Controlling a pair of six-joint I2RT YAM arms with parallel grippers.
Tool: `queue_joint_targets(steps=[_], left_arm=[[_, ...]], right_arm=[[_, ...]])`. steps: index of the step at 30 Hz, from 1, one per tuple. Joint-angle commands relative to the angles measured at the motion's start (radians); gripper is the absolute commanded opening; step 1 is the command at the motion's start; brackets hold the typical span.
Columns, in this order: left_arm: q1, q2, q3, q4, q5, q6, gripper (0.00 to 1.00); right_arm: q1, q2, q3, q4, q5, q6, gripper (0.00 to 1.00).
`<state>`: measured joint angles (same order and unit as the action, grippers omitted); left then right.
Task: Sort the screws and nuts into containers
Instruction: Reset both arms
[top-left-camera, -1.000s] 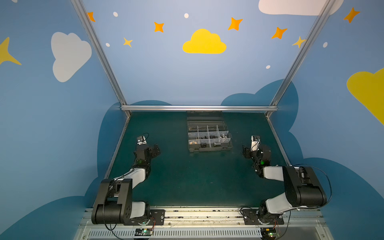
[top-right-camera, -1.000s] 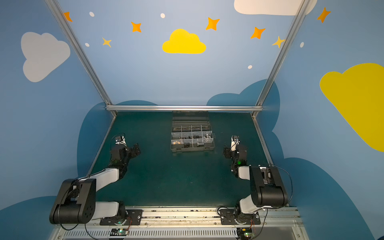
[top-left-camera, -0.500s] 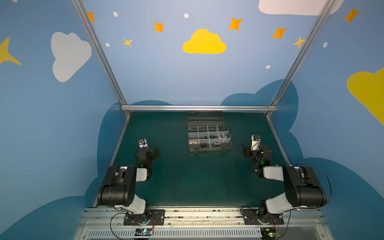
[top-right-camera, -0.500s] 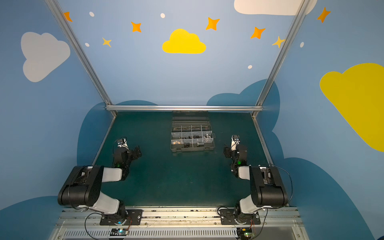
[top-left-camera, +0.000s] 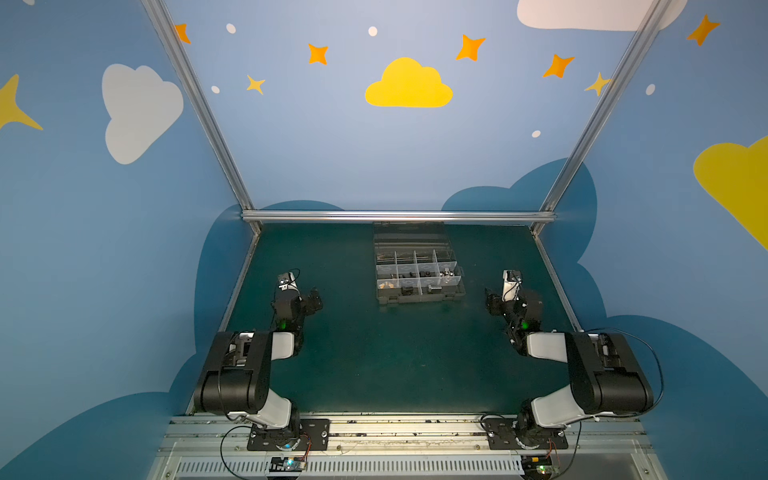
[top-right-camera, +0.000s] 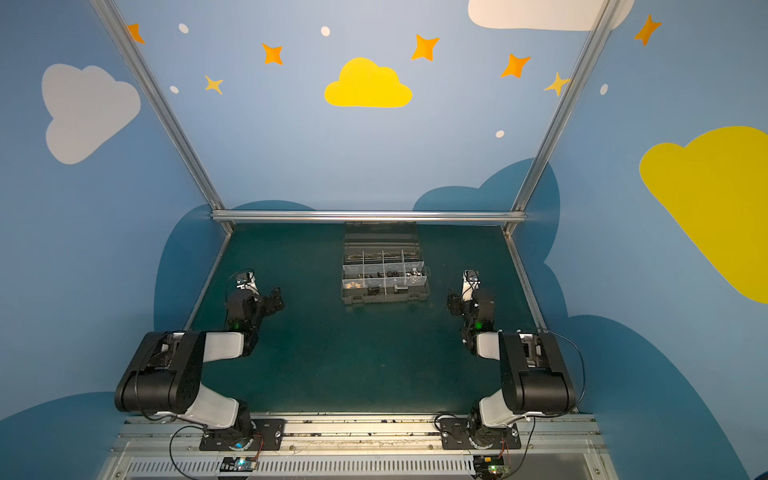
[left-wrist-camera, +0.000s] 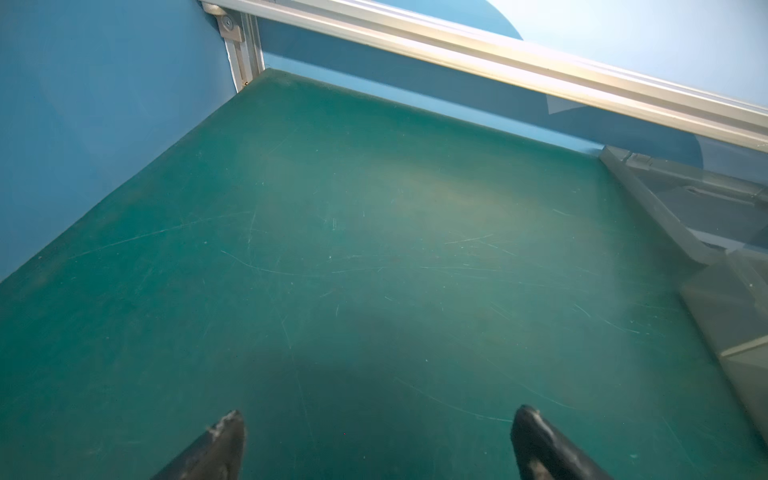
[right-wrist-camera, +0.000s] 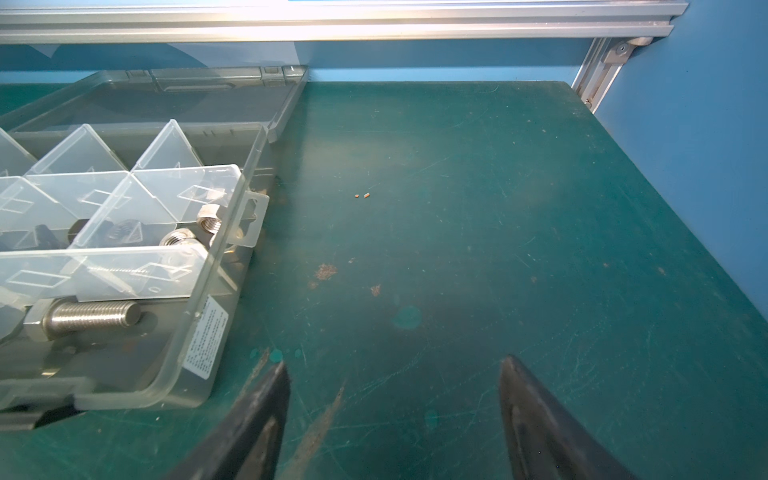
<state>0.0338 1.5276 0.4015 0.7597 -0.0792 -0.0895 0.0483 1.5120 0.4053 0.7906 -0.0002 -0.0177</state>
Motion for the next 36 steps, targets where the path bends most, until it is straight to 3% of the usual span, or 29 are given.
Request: queue_joint_targets(steps=[1, 36], left_arm=[[-0.002, -0.013, 0.015, -0.021, 0.001, 0.018, 1.00], [-0.018, -0.006, 0.024, -0.028, -0.019, 0.027, 1.00]], right_arm=[[-0.001, 0.007, -0.007, 0.029, 0.003, 0.010, 0.77], [-0.001, 0.008, -0.008, 0.028, 0.002, 0.012, 0.77]])
